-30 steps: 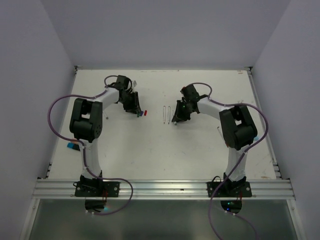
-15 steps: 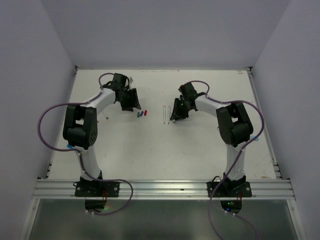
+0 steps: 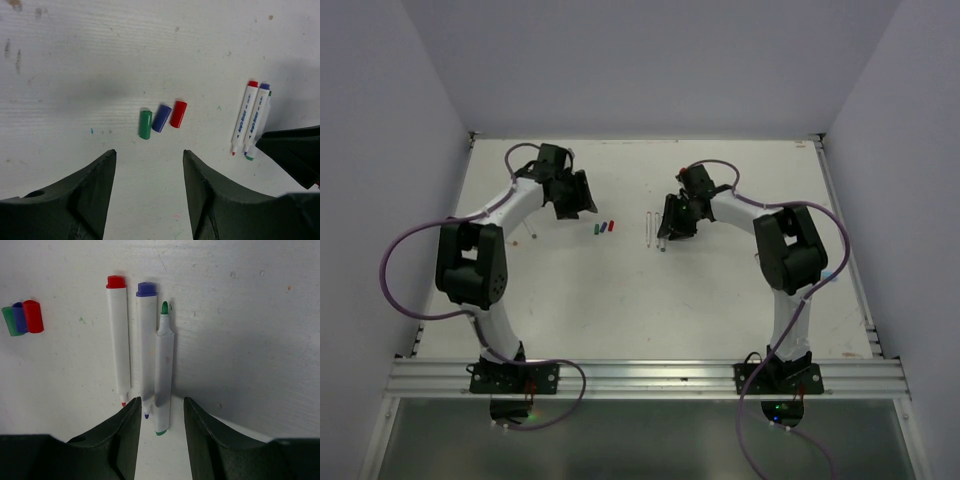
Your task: Open the pen caps
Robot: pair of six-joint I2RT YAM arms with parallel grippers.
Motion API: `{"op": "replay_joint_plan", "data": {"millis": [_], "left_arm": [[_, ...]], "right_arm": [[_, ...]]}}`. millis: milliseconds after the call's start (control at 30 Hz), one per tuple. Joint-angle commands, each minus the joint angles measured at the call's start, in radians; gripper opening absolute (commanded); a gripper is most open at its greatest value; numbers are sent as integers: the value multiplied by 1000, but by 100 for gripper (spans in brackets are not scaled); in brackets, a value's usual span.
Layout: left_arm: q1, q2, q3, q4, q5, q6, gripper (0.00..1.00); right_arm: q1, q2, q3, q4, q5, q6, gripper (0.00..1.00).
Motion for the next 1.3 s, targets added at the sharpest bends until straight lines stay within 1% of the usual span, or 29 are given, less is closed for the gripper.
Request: {"op": "replay_joint_plan", "data": {"millis": [0,67,100,133,167,200,267,300,400,500,567,633,667,767,1033,1200,1267], "left_arm": [[37,-88,-33,-32,-107,-61,58],[57,-129,-62,-39,-150,-81,58],[78,-141,-71,-41,-189,-83,59],[92,-148,-77,-50,-198,-81,59],[106,-154,-80,-62,-230,-77,59],[138,-157,-85,-70,-261,-71,59],[172,-157,-99,-81,-290,-58,59],[205,-154,-102,-85,-316,-54,59],[268,-126,-87,-96,-371,-21,56],[292,-74,-33,-104,-411,14,52],[295,-31,10,-99,-424,29,48],[293,15,51,-102,-433,29,47],[295,32,64,-104,-436,32,45],[295,85,93,-95,-416,38,44],[295,182,108,-52,-384,40,43],[293,204,118,-44,-367,41,41],[293,207,119,-49,-365,46,37]], "right_arm": [[-9,-72,-7,-33,42,-51,44],[-9,-138,-1,-96,66,-58,45],[-9,-163,25,-128,90,-67,51],[-7,-183,41,-166,153,-92,54],[-7,-220,58,-246,166,-104,56],[-9,-232,82,-274,172,-110,58],[-9,-263,107,-352,137,-158,59],[-7,-273,110,-364,115,-161,59],[-4,-341,46,-355,22,-127,59],[10,-376,3,-332,-46,-110,58],[28,-386,-5,-338,-46,-118,58],[33,-399,-19,-325,-52,-115,58],[33,-401,-24,-322,-53,-112,58],[34,-419,-36,-314,-54,-110,58],[34,-441,-54,-338,-32,-118,58],[34,-452,-68,-343,-21,-118,58],[36,-459,-70,-342,-18,-121,58]]}}
